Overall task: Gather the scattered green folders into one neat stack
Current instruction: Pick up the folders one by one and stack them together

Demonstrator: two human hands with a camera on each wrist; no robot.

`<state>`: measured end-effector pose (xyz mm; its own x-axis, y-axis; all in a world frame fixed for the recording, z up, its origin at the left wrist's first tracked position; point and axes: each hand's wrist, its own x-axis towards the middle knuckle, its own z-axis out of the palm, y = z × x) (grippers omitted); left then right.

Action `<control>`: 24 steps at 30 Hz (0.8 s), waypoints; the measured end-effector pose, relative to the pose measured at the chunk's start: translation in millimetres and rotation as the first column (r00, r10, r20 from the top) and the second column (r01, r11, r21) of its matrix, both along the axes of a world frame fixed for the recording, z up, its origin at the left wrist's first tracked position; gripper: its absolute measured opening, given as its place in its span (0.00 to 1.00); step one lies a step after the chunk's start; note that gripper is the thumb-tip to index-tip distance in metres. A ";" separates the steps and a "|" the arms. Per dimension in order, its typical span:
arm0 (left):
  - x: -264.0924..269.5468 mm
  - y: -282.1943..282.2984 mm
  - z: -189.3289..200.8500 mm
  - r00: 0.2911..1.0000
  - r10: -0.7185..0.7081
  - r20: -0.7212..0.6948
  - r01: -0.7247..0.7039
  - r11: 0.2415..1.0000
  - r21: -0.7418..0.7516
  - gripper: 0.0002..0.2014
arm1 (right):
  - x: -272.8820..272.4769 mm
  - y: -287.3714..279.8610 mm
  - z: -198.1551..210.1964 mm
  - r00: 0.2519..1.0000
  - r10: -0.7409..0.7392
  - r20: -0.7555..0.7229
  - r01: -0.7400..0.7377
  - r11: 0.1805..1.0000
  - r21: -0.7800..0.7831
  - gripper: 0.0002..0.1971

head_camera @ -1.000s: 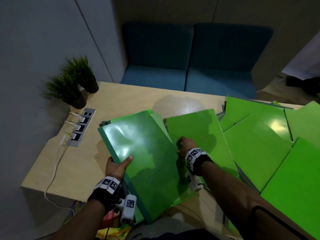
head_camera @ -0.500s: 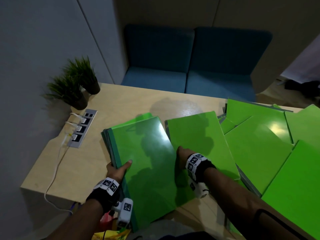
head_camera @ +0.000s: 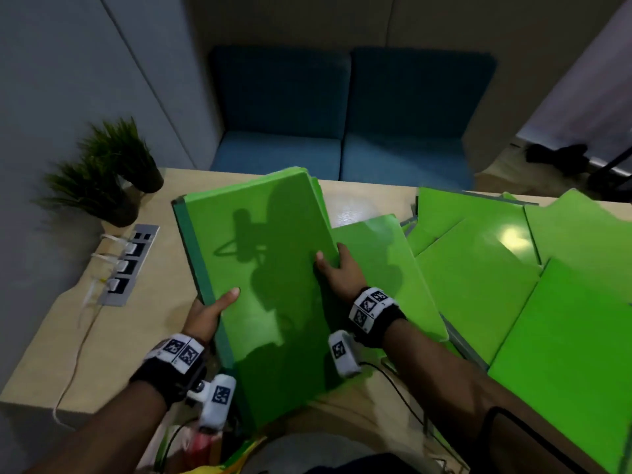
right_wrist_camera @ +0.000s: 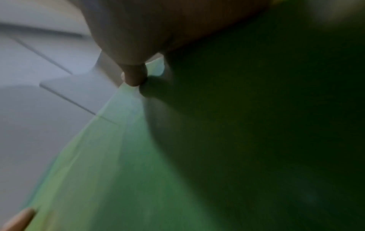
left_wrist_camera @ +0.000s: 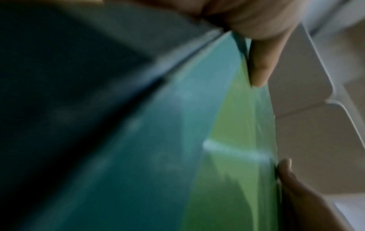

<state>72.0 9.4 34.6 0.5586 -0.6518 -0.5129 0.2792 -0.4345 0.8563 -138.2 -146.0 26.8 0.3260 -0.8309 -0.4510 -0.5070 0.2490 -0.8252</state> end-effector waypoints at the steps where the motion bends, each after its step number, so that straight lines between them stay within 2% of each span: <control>1: -8.8 -9.2 0.0 1.000 -0.014 -0.014 0.014 1.000 0.023 0.14 | -8.0 -7.3 2.3 1.000 -0.013 -0.004 0.013 0.999 -0.036 0.41; 3: -29.3 -24.8 -4.7 0.996 -0.086 0.004 0.086 0.995 0.059 0.23 | -29.7 -19.2 7.1 0.998 -0.020 -0.066 0.015 0.998 -0.069 0.41; 5: -54.9 -39.1 -9.8 0.990 -0.132 0.038 0.130 0.989 0.067 0.24 | -58.8 -30.3 11.9 0.991 0.001 -0.131 -0.012 0.997 -0.083 0.39; 7: -78.0 -51.5 -14.2 0.982 -0.185 0.034 0.181 0.980 0.079 0.28 | -94.3 -41.2 16.4 0.966 0.080 -0.246 -0.111 0.987 -0.116 0.34; 9: -97.7 -62.3 -18.9 0.966 -0.257 0.012 0.255 0.963 0.089 0.36 | -138.5 -51.8 21.9 0.939 0.112 -0.324 -0.169 0.974 -0.153 0.26; 11: -112.7 -71.6 -23.9 0.945 -0.328 0.015 0.324 0.940 0.107 0.44 | -191.9 -63.3 25.4 0.928 0.040 -0.371 -0.129 0.967 -0.218 0.19; 13: -119.9 -80.6 -42.3 0.940 -0.340 -0.001 0.337 0.932 0.136 0.49 | -252.5 -69.9 27.0 0.881 -0.038 -0.472 -0.093 0.963 -0.251 0.19; 14: -123.4 -84.4 -49.1 0.942 -0.337 0.009 0.331 0.931 0.153 0.50 | -281.8 -70.0 25.0 0.831 -0.024 -0.555 -0.126 0.965 -0.230 0.21; 16: -128.8 -92.6 -57.2 0.929 -0.371 0.017 0.359 0.909 0.211 0.50 | -328.8 -64.6 17.8 0.655 0.167 -0.737 -0.313 0.947 -0.064 0.30; 18: -137.6 -98.8 -45.4 0.923 -0.386 0.001 0.370 0.886 0.281 0.44 | -355.1 -53.2 5.2 0.439 0.424 -0.792 -0.528 0.835 0.155 0.49; 20: -142.7 -102.2 -40.7 0.916 -0.401 -0.016 0.382 0.858 0.344 0.37 | -364.1 -41.8 -2.4 0.300 0.503 -0.811 -0.631 0.742 0.227 0.61; 22: -143.8 -102.4 -46.2 0.914 -0.405 -0.033 0.385 0.836 0.390 0.35 | -364.8 -42.2 -4.2 0.219 0.481 -0.849 -0.697 0.686 0.209 0.61; 24: -147.2 -99.4 -42.5 0.917 -0.395 -0.055 0.383 0.832 0.402 0.32 | -360.9 -54.3 -0.9 0.148 0.489 -0.860 -0.762 0.611 0.215 0.53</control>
